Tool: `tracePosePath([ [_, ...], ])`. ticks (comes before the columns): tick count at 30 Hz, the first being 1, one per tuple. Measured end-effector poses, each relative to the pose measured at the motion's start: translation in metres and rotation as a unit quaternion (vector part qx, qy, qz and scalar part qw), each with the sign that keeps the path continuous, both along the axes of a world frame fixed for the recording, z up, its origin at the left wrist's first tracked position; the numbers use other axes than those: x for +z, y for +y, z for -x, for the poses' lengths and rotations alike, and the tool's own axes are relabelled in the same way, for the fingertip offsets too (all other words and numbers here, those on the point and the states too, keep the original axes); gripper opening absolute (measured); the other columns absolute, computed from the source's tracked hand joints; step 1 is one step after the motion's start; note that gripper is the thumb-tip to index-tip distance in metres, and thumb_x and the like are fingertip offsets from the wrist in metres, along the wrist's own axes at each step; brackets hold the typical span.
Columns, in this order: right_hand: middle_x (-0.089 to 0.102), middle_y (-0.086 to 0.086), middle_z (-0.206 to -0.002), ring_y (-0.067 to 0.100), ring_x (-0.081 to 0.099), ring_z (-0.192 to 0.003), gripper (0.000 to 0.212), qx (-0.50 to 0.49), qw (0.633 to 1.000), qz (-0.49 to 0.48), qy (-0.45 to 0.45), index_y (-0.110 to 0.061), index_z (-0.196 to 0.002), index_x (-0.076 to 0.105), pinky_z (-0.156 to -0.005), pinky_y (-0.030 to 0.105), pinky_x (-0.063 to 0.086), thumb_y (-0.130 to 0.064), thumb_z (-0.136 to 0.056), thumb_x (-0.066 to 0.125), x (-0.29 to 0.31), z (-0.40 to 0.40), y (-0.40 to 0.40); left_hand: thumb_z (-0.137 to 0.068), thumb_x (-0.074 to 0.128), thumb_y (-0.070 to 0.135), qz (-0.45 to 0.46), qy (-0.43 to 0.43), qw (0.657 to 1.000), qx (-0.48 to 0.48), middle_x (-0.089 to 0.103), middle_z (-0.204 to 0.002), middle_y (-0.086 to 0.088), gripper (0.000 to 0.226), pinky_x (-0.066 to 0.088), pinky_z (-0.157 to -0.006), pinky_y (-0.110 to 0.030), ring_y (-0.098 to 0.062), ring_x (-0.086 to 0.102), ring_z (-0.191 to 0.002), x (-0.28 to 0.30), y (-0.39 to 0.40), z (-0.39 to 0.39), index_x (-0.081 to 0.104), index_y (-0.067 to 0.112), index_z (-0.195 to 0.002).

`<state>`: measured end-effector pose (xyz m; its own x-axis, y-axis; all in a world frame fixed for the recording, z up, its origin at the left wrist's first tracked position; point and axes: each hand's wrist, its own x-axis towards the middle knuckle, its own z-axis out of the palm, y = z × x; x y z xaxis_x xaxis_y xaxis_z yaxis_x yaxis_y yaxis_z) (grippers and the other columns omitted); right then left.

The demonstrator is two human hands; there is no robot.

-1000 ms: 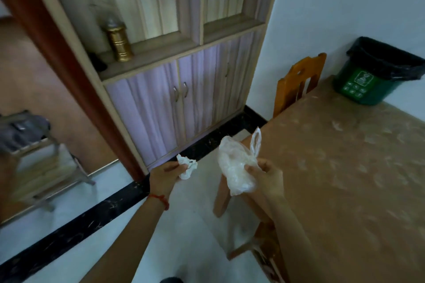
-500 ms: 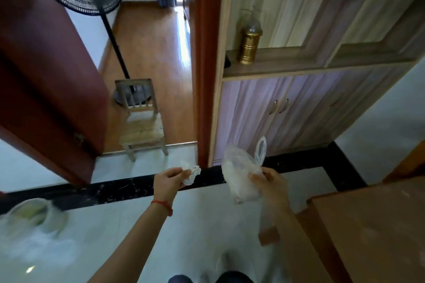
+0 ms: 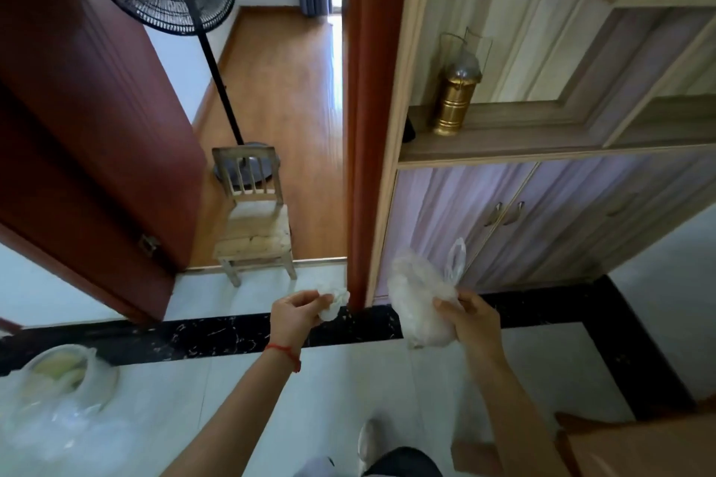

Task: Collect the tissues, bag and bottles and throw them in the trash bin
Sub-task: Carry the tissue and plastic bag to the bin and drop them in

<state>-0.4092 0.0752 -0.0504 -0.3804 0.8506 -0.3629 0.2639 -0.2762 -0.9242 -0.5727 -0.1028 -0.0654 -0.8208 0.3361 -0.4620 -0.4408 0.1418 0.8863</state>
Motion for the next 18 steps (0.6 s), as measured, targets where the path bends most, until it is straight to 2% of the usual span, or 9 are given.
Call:
tracePosePath([
  [5,0.061,-0.003,-0.07,0.009,0.057,-0.062,0.013,-0.015,1.0,-0.01,-0.006,-0.006,-0.089,0.066,-0.039,0.007,0.041,-0.002,-0.077,0.069,0.004,0.012,0.043,-0.069,0.075,0.004,0.001,0.015,0.999,-0.048,0.068,-0.077,-0.012,0.012,0.054,-0.076,-0.039,-0.028,0.062,-0.076,0.008,0.059,0.02,0.07,0.014,-0.065],
  [8,0.06,-0.002,-0.066,0.015,0.056,-0.061,0.007,-0.038,0.999,-0.017,-0.012,-0.006,-0.082,0.065,-0.039,0.008,0.041,-0.002,-0.078,0.068,0.002,0.017,0.063,-0.07,0.074,0.004,0.011,0.02,0.997,-0.073,0.069,-0.076,-0.009,0.02,0.054,-0.08,-0.04,-0.03,0.063,-0.079,0.012,0.093,0.032,0.07,0.021,-0.06],
  [12,0.062,0.003,-0.07,0.009,0.056,-0.061,0.007,-0.07,0.997,-0.014,-0.014,-0.006,-0.082,0.065,-0.043,0.006,0.041,-0.001,-0.078,0.067,-0.002,0.022,0.081,-0.072,0.072,0.004,0.009,0.004,0.989,-0.147,0.068,-0.092,-0.013,0.01,0.051,-0.088,-0.043,-0.032,0.063,-0.089,0.011,0.14,0.05,0.07,0.014,-0.074],
  [13,0.062,0.004,-0.071,0.009,0.055,-0.061,0.007,-0.088,0.996,-0.011,-0.015,-0.006,-0.081,0.064,-0.044,0.005,0.041,0.0,-0.078,0.067,-0.003,0.022,0.085,-0.072,0.072,0.004,0.009,0.005,0.985,-0.17,0.068,-0.093,-0.013,0.01,0.051,-0.087,-0.042,-0.03,0.062,-0.087,0.011,0.153,0.054,0.07,0.011,-0.08],
  [15,0.062,0.002,-0.069,0.007,0.056,-0.061,0.008,-0.129,0.991,-0.012,-0.019,-0.008,-0.078,0.064,-0.044,0.004,0.04,0.0,-0.078,0.067,-0.004,0.022,0.092,-0.071,0.073,0.003,0.016,0.015,0.979,-0.205,0.067,-0.081,-0.009,0.017,0.053,-0.079,-0.036,-0.023,0.06,-0.075,0.009,0.178,0.061,0.069,0.003,-0.088],
  [18,0.063,-0.003,-0.068,0.007,0.058,-0.062,0.011,-0.206,0.978,-0.025,-0.034,-0.016,-0.074,0.065,-0.043,0.004,0.04,-0.006,-0.077,0.069,-0.002,0.019,0.097,-0.073,0.072,0.005,0.027,0.029,0.958,-0.285,0.065,-0.069,0.0,0.013,0.052,-0.069,-0.029,-0.013,0.058,-0.066,0.008,0.214,0.068,0.071,0.004,-0.085],
])
